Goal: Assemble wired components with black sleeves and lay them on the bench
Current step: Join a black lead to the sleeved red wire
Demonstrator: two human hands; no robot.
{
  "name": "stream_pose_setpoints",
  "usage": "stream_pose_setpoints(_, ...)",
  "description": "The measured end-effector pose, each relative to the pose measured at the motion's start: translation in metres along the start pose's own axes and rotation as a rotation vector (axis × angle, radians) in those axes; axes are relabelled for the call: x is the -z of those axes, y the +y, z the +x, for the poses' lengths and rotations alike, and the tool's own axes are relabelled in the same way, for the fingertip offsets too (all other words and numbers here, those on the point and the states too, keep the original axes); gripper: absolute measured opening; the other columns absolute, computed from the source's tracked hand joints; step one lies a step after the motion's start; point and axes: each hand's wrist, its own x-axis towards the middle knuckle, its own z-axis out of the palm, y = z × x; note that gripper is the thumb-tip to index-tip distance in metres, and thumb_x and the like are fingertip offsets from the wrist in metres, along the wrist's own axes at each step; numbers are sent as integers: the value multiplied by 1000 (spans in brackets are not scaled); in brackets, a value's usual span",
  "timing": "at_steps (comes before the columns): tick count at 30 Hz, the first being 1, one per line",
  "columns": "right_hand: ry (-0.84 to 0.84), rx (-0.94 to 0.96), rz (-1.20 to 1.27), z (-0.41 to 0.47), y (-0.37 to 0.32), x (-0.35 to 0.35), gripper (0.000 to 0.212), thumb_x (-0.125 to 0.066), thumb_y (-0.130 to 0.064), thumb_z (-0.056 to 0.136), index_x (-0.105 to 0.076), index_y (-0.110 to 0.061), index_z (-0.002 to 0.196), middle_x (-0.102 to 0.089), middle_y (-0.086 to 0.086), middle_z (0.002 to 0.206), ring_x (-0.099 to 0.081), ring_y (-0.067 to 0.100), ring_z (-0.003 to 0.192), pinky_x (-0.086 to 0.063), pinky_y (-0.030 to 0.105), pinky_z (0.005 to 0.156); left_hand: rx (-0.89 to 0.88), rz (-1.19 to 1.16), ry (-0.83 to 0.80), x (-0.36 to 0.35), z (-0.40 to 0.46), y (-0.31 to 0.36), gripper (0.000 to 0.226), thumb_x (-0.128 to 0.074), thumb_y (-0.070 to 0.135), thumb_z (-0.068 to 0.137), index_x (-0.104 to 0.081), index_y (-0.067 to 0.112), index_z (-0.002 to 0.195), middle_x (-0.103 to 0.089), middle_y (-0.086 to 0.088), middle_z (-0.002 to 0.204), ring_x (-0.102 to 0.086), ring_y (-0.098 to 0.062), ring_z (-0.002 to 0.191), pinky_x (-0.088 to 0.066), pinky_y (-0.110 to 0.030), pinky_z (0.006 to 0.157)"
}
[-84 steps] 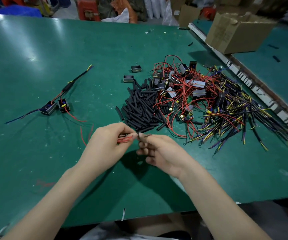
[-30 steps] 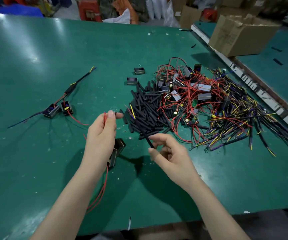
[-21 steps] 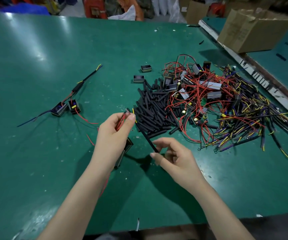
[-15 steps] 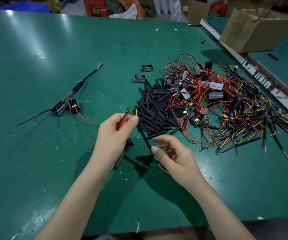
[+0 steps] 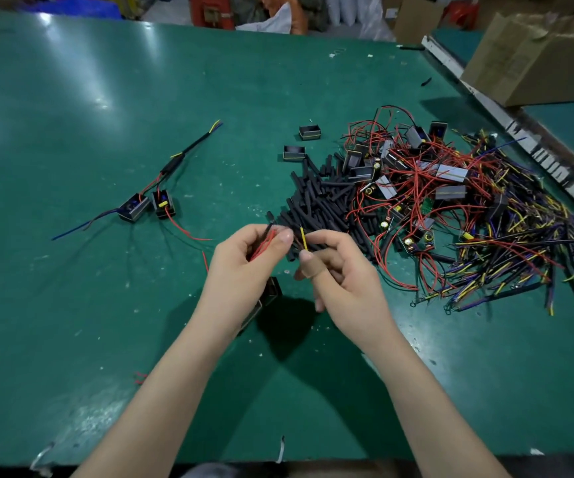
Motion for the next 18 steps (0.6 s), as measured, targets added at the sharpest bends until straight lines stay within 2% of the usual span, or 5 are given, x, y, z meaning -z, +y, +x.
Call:
stream_pose_setpoints(3,49,26,-16,-1,1,2,17,-58,-30,89,-53,-40,102,-71,-3,78,-55,2,52,-44,19,45,-12,71,23,-1,-2,0,18,-65,35,84,-60,33,101,-59,9,81,-52,2,69,-44,-10,66)
stream_pose_setpoints(6,100,82,-55,-2,4,4,21,-58,-35,88,-52,-49,103,-69,-6,76,-58,5,56,-44,26,53,-84,141,90,1,-6,-2,40,-74,45,74,-45,36,101,-53,7,100,-56,5,86,-45,-12,76)
stream_pose_setpoints(10,110,152,-103,-1,10,6,24,-52,-35,89,-54,-51,107,-52,-6,63,-49,21,56,-43,40,54,-316,334,44,6,-11,-5,26,-73,35,73,-49,36,82,-50,4,100,-51,-2,98,-38,-16,84)
stream_pose_setpoints(15,96,110,-110,-3,15,4,22,-50,-42,89,-57,-48,109,-44,-10,58,-40,11,52,-34,31,52,-315,402,-128,5,-11,-7,8,-54,49,83,-57,43,80,-51,11,99,-50,-16,105,-35,-27,95)
stream_pose_setpoints(18,79,72,-109,-3,15,3,18,-52,-46,89,-59,-48,106,-48,-8,59,-43,9,52,-37,29,52,-346,446,-133,6,-12,-8,22,-38,44,94,-59,44,85,-54,13,99,-48,-11,106,-33,-22,96)
